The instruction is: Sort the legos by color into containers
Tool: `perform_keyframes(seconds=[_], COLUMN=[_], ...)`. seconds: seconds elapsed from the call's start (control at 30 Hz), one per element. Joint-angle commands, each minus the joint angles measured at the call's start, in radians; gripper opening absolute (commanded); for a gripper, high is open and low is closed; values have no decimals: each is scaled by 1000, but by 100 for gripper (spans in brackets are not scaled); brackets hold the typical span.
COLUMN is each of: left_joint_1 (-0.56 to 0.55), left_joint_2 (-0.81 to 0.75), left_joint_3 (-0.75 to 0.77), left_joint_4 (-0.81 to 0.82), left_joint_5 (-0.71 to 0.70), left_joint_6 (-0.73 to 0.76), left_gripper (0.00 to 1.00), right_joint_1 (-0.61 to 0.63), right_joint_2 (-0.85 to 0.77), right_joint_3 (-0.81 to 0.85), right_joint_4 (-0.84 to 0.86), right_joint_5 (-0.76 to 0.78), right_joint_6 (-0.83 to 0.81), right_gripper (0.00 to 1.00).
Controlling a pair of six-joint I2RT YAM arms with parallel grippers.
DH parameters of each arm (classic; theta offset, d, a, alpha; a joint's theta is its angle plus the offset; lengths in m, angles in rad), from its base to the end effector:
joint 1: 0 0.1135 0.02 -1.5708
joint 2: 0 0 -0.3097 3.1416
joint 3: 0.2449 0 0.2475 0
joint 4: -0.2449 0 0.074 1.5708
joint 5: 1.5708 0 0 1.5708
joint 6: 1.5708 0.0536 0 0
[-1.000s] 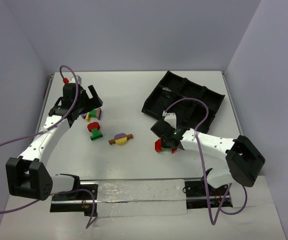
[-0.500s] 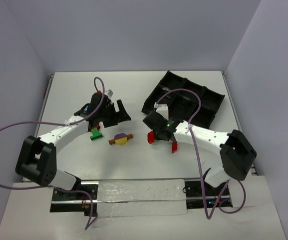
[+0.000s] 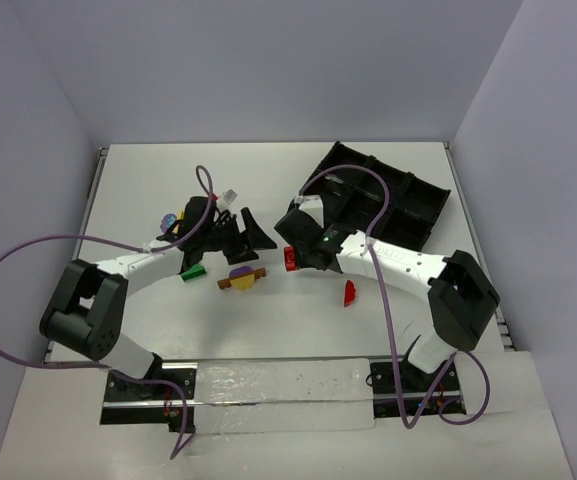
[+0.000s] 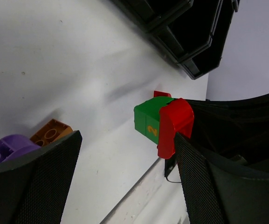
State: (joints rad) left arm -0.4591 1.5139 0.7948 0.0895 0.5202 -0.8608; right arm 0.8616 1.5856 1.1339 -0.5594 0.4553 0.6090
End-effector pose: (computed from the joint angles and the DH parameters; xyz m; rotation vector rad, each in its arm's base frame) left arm 0.2750 -0.1657 0.2387 -0.1604 2.4170 -1.2534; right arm 0.2339 0.2363 0.2688 -0.1456 2.4321 0.0510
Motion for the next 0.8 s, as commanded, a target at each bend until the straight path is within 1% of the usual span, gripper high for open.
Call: perform_keyframes(seconds=[0.0,0.13,0.2,0.3,0.43,0.57,0.6,0.7,0.73,0.77], left_joint_1=[0,0,0,0,2,5,5,13,13,13], left_joint_2=[32,18,15,11,-54,-124,-127,-136,-134,-131], left_joint_3=[-8,7,24,61,95,131,133,158,162,165], left_joint_4=[145,136,92,-30,-194,-314,-334,-382,-385,-388], left_joint_5=[89,103,74,-17,-211,-373,-382,-417,-420,-419], left_joint_6=[-37,-23,-10,2,33,89,92,117,118,118], left_gripper=[89,94,94,95,95,97,97,98,98,98], right_joint_1=[5,7,6,4,1,-1,-1,-2,-3,-2], right_joint_2=[1,38,65,127,211,243,244,263,266,270], right_joint_3=[52,65,77,105,156,177,178,183,185,188], right_joint_4=[29,32,36,42,30,30,30,28,26,24], right_joint_5=[16,4,-5,-13,11,6,4,-2,-3,-3], right_joint_6=[-9,-13,-17,-27,-40,-45,-45,-41,-39,-38], right_gripper=[0,0,0,0,1,6,6,20,30,37])
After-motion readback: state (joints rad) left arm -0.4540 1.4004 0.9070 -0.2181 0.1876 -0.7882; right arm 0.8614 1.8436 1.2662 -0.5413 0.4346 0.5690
